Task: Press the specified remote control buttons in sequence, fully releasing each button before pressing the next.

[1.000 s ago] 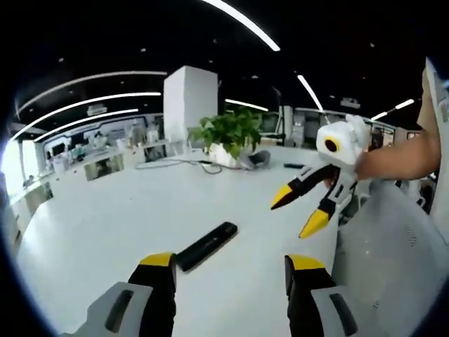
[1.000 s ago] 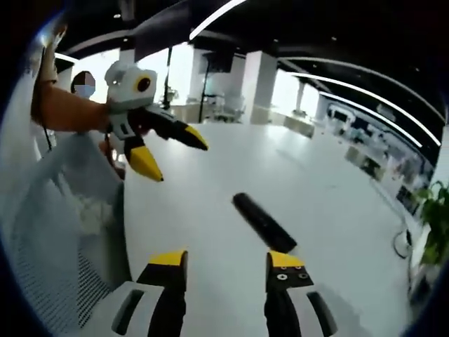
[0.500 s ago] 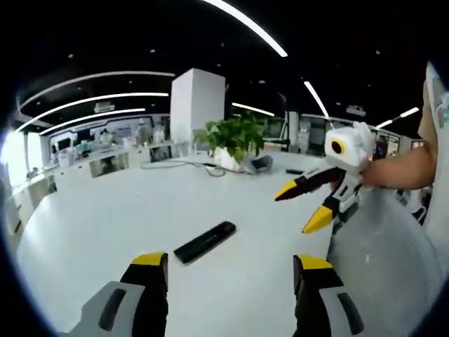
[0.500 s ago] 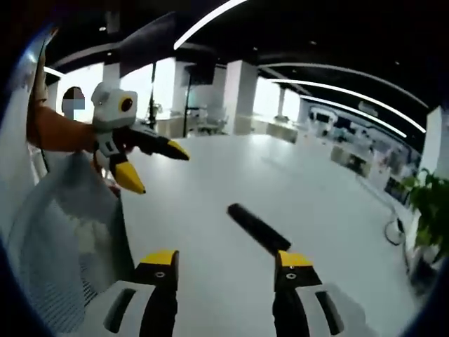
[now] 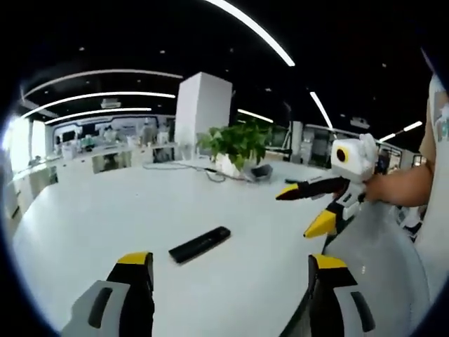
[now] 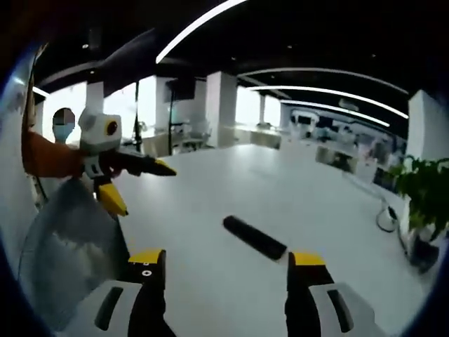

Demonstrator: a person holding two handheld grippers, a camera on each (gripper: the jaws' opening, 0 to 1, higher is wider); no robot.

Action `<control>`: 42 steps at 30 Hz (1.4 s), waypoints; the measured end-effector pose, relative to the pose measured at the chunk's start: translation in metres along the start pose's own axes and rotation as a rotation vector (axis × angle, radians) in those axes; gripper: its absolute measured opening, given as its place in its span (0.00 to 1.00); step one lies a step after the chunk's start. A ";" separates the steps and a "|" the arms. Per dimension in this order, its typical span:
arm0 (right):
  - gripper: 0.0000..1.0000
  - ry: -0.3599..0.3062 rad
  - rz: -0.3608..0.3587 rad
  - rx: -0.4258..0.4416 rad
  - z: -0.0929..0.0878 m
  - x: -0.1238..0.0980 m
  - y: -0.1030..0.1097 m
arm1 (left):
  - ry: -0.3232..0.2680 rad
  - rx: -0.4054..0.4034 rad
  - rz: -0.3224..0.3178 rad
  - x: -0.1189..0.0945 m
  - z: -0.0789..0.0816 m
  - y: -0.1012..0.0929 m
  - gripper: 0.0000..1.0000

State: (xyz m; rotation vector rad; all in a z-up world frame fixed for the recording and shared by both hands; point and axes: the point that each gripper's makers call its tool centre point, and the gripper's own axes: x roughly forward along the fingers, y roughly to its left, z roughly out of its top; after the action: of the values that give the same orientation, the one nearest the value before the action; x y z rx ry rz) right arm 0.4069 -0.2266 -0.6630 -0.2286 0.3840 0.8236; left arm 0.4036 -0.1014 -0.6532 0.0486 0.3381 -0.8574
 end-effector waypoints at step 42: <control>0.87 0.005 -0.012 0.113 -0.008 -0.002 0.006 | -0.010 -0.074 0.023 0.000 -0.007 -0.003 1.00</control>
State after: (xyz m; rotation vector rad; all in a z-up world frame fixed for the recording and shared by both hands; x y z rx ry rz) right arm 0.3989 -0.2268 -0.6700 -0.1278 0.4323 0.7870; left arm 0.3990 -0.1021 -0.6595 -0.0206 0.3590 -0.8215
